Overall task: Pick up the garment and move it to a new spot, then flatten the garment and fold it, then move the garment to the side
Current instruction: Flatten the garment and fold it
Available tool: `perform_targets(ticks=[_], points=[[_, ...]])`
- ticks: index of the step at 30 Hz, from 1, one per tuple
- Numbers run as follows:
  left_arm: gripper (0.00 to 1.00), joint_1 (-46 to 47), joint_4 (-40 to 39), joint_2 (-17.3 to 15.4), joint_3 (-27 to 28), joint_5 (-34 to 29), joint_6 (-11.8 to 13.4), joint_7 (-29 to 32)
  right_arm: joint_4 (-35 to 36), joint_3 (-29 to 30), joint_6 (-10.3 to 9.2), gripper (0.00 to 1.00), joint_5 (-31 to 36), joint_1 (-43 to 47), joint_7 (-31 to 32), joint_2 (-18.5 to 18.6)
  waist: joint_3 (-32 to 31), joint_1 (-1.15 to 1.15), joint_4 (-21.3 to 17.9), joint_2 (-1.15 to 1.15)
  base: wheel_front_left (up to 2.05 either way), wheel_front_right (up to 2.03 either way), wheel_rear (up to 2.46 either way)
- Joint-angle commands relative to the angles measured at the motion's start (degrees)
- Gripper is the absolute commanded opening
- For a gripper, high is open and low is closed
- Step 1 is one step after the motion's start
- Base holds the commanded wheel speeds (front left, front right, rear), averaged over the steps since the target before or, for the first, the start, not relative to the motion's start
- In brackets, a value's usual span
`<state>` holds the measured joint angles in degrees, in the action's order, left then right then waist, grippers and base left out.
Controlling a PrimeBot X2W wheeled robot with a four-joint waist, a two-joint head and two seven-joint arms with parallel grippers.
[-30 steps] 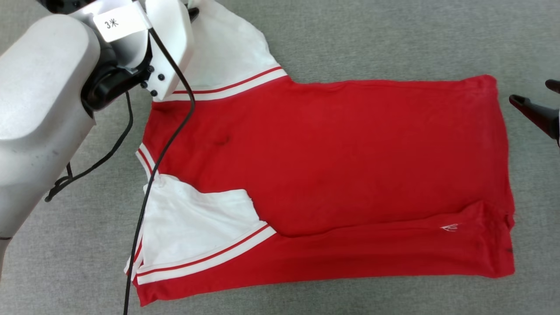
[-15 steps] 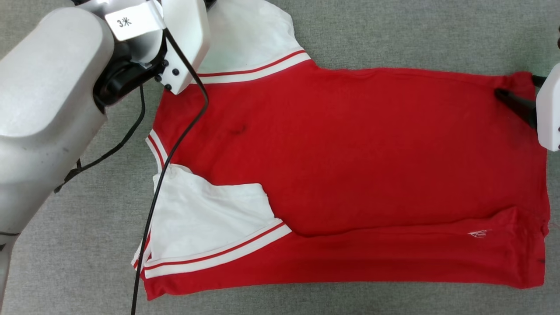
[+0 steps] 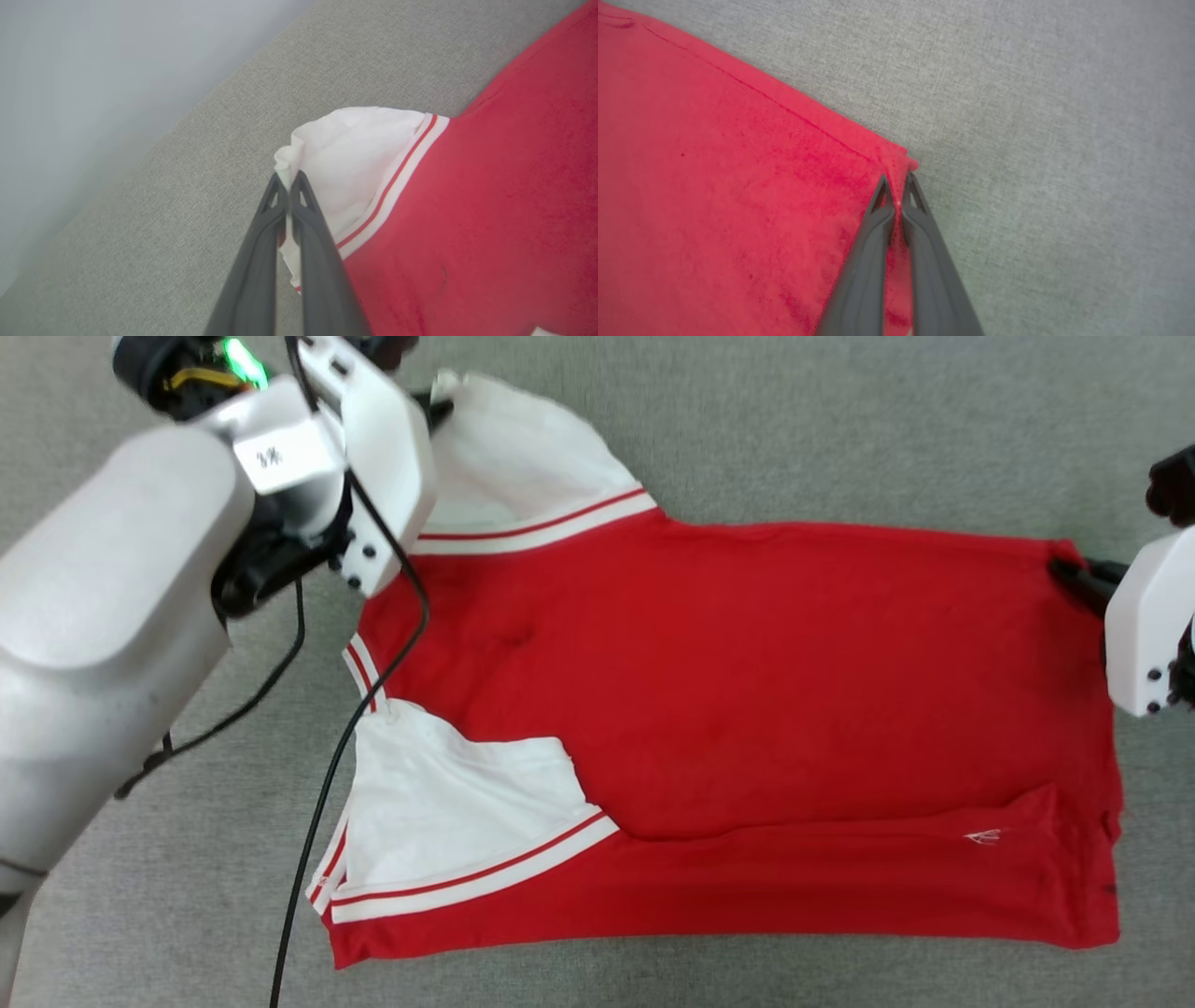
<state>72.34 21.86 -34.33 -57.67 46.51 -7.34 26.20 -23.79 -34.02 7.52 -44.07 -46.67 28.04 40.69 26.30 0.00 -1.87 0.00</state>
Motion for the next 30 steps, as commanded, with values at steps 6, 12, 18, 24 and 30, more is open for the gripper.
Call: perform_targets(ticks=[6,12,18,24,30], points=[[0.00,-7.31,-2.57,-3.07,-1.44,1.64,0.34,-1.80,2.25,-1.67,-0.07,0.00,-0.77,5.36,-5.26,1.68,-7.40,0.00,-0.32,0.00,0.00,0.00,0.00],[0.00,-14.86,-7.27,-6.13,-2.00,3.63,3.20,-3.26,5.15,-1.18,-0.07,0.00,-0.90,11.60,-8.59,2.79,-11.11,0.00,-0.21,0.00,0.00,0.00,0.00],[0.00,-22.28,-11.83,-8.76,-2.62,5.77,6.40,-4.31,7.86,0.16,-0.07,0.00,0.31,18.23,-10.20,2.79,-14.07,0.00,0.00,0.00,0.00,0.00,0.00],[0.00,-28.65,-14.32,-10.86,-4.03,7.71,8.55,-4.58,11.09,2.68,-0.07,0.00,0.93,25.35,-10.45,2.61,-16.67,0.00,0.29,0.00,0.00,0.00,0.00],[0.00,-34.24,-15.67,-12.36,-5.05,9.44,10.35,-5.59,13.97,6.59,-0.07,0.00,1.02,32.86,-10.86,1.66,-17.93,0.00,0.57,0.00,0.00,0.00,0.00]])
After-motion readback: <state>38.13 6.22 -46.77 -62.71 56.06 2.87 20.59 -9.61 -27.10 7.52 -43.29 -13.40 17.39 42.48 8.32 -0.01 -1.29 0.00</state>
